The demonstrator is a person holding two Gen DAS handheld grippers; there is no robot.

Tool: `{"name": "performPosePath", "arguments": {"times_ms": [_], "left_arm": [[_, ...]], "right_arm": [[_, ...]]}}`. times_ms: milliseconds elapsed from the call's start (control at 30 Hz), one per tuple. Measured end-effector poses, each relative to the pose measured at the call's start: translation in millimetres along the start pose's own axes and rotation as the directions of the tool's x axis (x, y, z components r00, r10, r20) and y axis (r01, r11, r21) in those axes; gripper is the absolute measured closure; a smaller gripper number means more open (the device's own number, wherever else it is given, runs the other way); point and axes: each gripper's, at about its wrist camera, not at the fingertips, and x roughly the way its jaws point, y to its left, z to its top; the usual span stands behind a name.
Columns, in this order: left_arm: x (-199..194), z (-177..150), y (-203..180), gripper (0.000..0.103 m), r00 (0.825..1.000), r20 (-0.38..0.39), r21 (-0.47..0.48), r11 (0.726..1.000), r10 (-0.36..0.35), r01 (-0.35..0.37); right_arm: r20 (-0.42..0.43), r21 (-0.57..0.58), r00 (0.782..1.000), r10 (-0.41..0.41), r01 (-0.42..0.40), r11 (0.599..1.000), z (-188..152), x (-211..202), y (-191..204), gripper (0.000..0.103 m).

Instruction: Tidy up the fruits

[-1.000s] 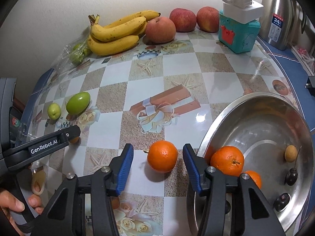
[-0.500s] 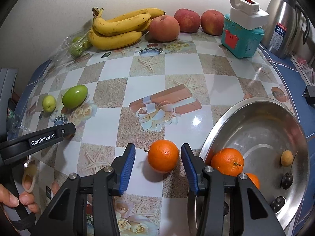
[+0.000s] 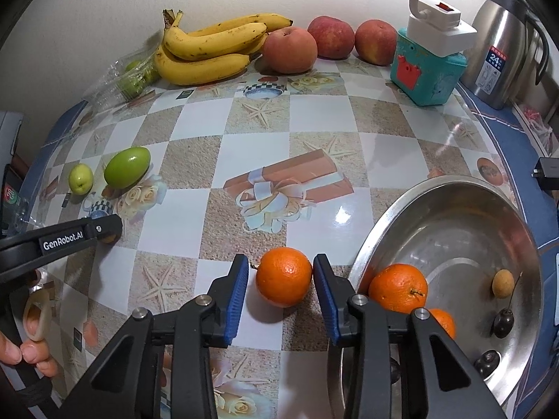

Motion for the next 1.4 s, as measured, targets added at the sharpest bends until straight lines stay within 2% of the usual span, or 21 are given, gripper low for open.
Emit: {"name": "performPosePath", "arguments": {"times_ms": [333, 867, 1200, 1400], "left_arm": [[1.8, 0.1, 1.7, 0.075, 1.0, -0.003, -0.009, 1.0, 0.008, -0.008], [1.3, -1.3, 5.0, 0.075, 1.0, -0.006, -0.014, 1.0, 0.016, -0.016], [-5.2, 0.7, 8.3, 0.075, 1.0, 0.011, -0.017, 1.0, 0.01, -0.01], [-19.5, 4.4, 10.5, 0.075, 0.999, 0.039, -0.024, 1.0, 0.001, -0.001]], "right_arm": [[0.008, -0.049, 0.997, -0.072, 0.073, 0.996, -1.0, 1.0, 4.5, 0.067], [0.019, -0.11, 0.991, -0.135, 0.136, 0.985, -4.0, 2.0, 16.0, 0.068], [0.031, -0.084, 0.993, -0.113, 0.115, 0.99, -2.6, -3.3, 13.4, 0.068], [0.036, -0.048, 0.998, -0.056, 0.058, 0.997, 0.5, -12.1, 10.5, 0.068]]}}
